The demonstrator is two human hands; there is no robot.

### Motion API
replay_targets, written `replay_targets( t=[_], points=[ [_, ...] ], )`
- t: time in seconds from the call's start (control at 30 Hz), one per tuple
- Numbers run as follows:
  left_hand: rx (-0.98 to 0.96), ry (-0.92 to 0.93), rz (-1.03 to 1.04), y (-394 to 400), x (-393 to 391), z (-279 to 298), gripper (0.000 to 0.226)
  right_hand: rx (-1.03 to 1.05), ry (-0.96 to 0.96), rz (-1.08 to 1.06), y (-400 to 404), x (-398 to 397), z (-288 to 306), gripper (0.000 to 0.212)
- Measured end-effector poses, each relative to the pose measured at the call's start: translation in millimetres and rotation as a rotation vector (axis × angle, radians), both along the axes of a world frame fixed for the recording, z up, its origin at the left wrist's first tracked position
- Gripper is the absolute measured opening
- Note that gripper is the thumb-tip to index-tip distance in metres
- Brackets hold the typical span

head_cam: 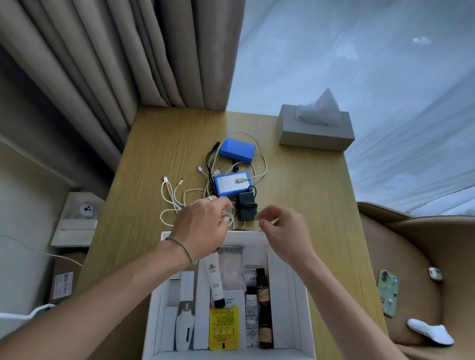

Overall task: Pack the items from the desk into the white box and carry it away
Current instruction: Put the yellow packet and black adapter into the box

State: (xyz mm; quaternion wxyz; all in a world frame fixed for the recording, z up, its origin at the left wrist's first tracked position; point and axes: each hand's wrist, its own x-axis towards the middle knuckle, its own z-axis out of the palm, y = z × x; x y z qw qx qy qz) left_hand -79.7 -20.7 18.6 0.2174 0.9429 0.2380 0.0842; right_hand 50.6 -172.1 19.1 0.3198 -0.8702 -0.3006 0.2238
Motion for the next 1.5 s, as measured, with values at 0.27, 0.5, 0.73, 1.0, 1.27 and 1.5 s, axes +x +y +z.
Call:
replay_targets(
  t=[0.27,0.5,0.73,1.0,1.27,1.5],
  points=[
    [0.04,0.323,-0.023,6.9,59.1,-30.1,0.036,0.011,0.024,-0.092,17.2,54.3,-8.0,0.018],
    [0.051,0.576,0.019,3.7,115.9,-71.5,0.048,-0.092,0.057,-0.065,18.8,81.3,-24.5,0.021],
    [0.091,0.634,0.11,-5.5,145.1,-107.3,0.08,-0.084,0.101,-0.094,1.1,90.9,-33.6,0.021],
    [-0.129,0.528,0.206,-13.1,152.9,-109.6,0.076,0.005,0.144,-0.153,-20.6,93.5,-27.7,0.018],
    [-0.778,0.138,0.168,-6.8,108.7,-46.7,0.056,0.145,0.169,-0.175,-22.4,91.4,-15.7,0.021],
    [-1.147,-0.117,0.158,-1.3,50.1,16.6,0.053,0.32,0.502,-0.033,-1.5,70.7,7.8,0.017]
  ],
)
